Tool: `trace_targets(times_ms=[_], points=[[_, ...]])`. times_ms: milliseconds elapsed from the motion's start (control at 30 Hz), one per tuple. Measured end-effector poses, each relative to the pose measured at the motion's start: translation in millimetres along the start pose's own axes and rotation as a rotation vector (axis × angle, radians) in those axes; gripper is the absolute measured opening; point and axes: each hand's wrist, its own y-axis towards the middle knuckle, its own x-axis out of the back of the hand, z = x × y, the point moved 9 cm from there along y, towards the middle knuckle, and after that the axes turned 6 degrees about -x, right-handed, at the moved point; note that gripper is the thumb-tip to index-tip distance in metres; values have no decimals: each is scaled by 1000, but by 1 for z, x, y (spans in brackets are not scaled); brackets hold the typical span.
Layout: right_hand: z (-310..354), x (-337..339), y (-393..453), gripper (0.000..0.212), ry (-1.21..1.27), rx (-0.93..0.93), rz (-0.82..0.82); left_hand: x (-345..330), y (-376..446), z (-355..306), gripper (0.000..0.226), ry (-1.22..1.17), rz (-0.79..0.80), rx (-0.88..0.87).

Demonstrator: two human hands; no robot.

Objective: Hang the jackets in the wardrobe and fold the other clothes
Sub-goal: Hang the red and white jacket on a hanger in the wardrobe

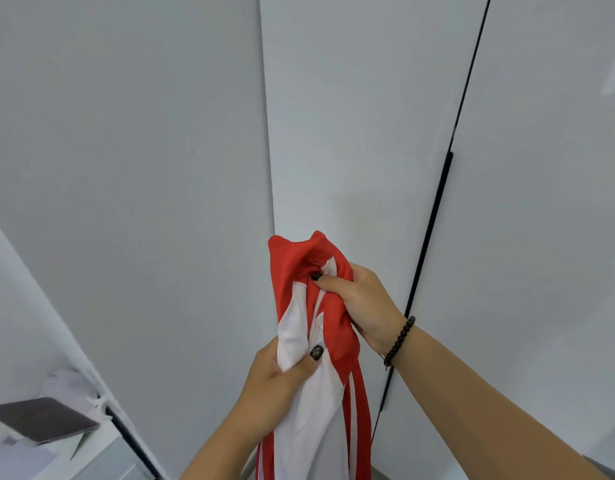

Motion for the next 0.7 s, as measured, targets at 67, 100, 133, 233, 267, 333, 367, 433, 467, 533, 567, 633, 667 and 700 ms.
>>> trace_targets(times_ms=[67,100,133,233,267,333,367,433,467,533,567,633,667,700], points=[[5,22,14,12,-70,-4,-11,-12,20,3,40,-19,12,18],[8,35,20,13,-109,3,-25,-19,30,5,42,-27,19,26],[12,48,26,14,-142,17,-37,-25,40,7,44,-33,24,35],[28,91,38,21,-230,101,-116,-41,68,12,45,-52,5,65],[35,109,42,22,-246,144,-184,-44,76,14,45,-62,-13,75],[48,147,45,21,-276,246,-394,-49,91,17,43,-78,-55,85],[54,164,44,21,-298,297,-508,-51,98,19,43,-85,-73,84],[60,187,42,27,-318,375,-682,-52,110,22,43,-96,-101,91],[59,195,42,30,-314,394,-741,-53,115,24,45,-96,-110,100],[54,204,44,36,-315,413,-826,-53,125,25,49,-95,-103,107],[52,207,45,38,-319,417,-855,-54,130,23,49,-95,-91,102],[47,208,51,43,-319,414,-894,-52,141,21,45,-104,-73,90],[45,207,55,44,-318,409,-907,-50,146,20,43,-103,-75,88],[44,205,57,44,-319,408,-924,-47,151,20,41,-98,-80,90]])
